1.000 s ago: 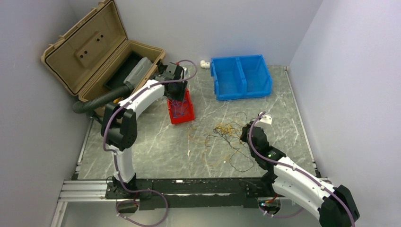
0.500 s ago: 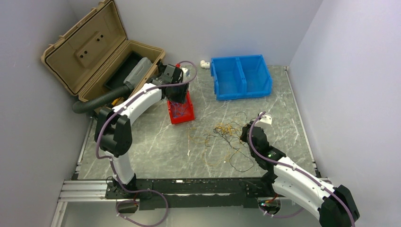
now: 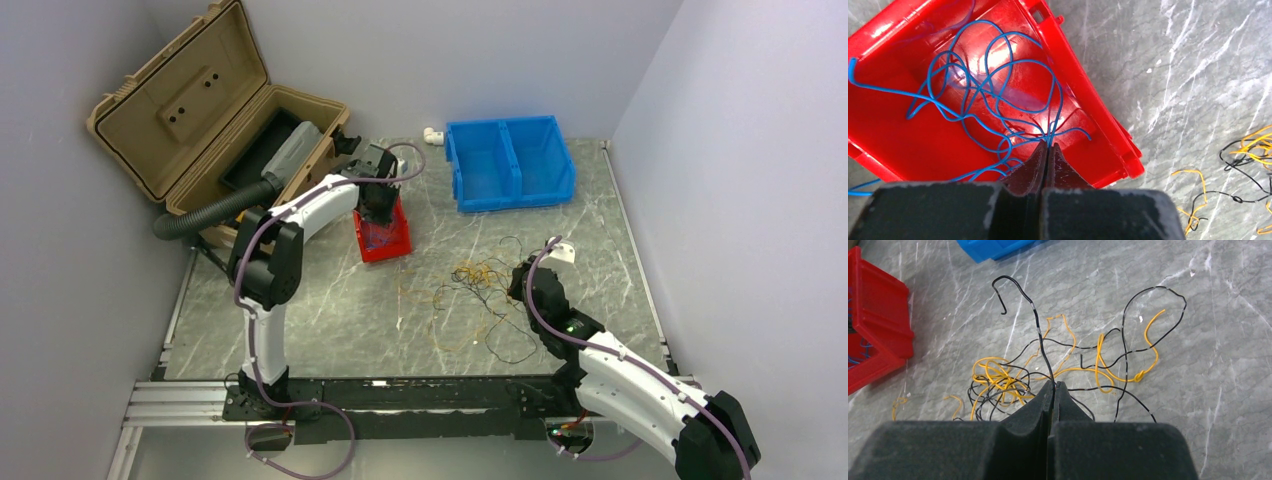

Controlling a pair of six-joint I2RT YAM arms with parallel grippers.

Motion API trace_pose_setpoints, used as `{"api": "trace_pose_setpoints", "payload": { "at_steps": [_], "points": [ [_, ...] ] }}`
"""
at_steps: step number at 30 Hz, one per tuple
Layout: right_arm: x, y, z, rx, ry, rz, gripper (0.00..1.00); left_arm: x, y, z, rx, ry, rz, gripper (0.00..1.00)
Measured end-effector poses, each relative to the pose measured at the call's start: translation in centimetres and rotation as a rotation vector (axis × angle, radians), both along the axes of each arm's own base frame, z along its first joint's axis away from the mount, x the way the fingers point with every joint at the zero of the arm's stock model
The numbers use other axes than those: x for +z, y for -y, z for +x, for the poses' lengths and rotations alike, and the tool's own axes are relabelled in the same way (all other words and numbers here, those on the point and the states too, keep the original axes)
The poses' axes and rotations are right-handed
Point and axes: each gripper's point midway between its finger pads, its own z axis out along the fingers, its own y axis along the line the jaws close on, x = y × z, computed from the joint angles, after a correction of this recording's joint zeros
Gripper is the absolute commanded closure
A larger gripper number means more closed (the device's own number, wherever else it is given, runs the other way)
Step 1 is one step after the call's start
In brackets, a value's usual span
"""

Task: Untangle the cables
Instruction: Untie the cable.

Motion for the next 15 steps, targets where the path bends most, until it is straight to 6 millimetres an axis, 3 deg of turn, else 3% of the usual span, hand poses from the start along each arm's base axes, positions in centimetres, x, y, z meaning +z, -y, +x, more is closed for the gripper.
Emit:
{"api": "trace_pose_setpoints", "payload": {
  "at_steps": [4,11,15],
  "points": [
    [0.0,0.0,0.0,0.0,-0.001,0.0,1.0,-0.4,-0.5,0.9,0.02,0.002,0.009,1.0],
    [-0.3,0.0,0.0,0.001,-0.011,-0.009,1.0,-1.9,-1.9,4.3,0.072,0.011,0.013,0.98],
    [-0.4,0.0,0.0,0.004,-0.012,-0.013,1.0,-2.3,-2.5,4.5,0.083,-0.006,0.024,0.65]
  ]
}}
